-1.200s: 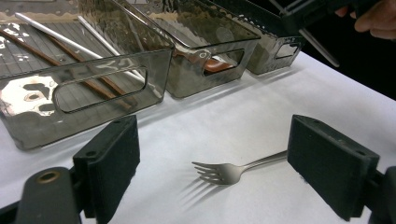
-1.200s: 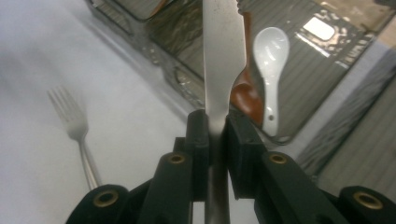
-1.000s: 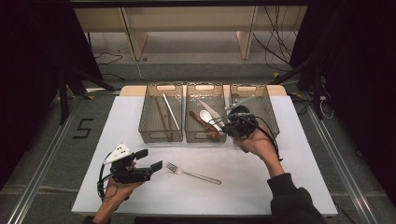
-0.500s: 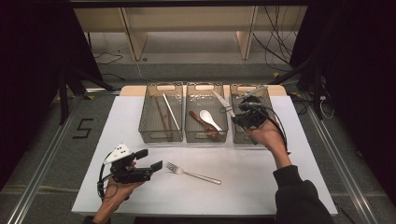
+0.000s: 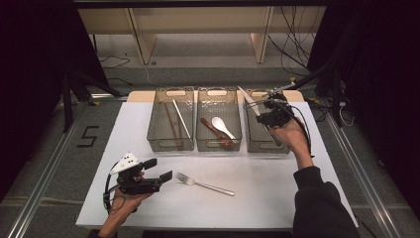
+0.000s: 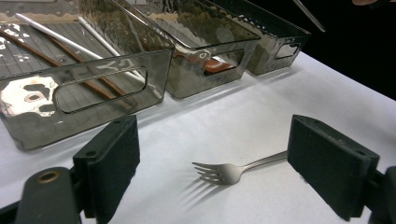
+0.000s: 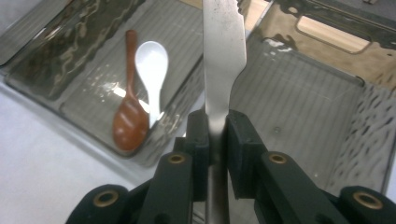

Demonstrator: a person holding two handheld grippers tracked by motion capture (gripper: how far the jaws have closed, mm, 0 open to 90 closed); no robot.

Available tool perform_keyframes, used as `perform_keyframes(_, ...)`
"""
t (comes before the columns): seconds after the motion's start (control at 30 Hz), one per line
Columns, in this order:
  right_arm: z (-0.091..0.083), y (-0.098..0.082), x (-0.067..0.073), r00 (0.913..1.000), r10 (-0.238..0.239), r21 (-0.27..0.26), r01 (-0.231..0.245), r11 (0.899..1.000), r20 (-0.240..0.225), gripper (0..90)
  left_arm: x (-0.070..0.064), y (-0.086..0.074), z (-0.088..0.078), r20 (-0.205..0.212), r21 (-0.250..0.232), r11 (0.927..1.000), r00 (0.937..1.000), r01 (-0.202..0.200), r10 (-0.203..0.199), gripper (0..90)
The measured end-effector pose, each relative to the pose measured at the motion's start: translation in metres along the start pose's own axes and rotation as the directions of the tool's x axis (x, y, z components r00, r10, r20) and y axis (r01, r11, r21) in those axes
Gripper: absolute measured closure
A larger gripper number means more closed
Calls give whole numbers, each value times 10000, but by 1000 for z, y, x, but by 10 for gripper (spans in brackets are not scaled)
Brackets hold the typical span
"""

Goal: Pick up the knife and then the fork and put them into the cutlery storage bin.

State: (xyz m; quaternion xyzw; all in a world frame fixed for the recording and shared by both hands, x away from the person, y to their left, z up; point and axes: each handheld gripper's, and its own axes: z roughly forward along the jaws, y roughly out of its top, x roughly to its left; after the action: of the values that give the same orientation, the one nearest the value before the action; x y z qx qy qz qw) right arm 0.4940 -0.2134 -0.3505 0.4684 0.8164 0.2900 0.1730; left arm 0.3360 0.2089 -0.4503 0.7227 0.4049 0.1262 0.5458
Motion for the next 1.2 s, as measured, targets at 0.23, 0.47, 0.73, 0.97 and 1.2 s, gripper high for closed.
perform_keyframes(0.23, 4, 3, -9, 9997, 216, 127, -218, 9997, 148, 806, 0, 0, 0, -13, -7, 10000, 10000, -1, 1, 167)
perform_keyframes(0.47, 12, 6, -18, 9978, 586, 233, -594, 9980, 322, 806, 0, 0, 0, -8, -15, 10000, 10000, 9, -9, 167)
perform_keyframes(0.73, 19, 6, -26, 9950, 836, 291, -853, 9959, 538, 806, 0, 0, 0, 6, -14, 10000, 10000, 25, -25, 167)
perform_keyframes(0.97, 25, 7, -31, 9920, 1034, 307, -1059, 9939, 722, 806, 0, 0, 0, -5, -11, 10000, 10000, 27, -27, 167)
perform_keyframes(1.2, 30, 7, -33, 9900, 1068, 266, -1097, 9936, 927, 805, 0, 0, 0, 15, -14, 10000, 10000, 14, -14, 167)
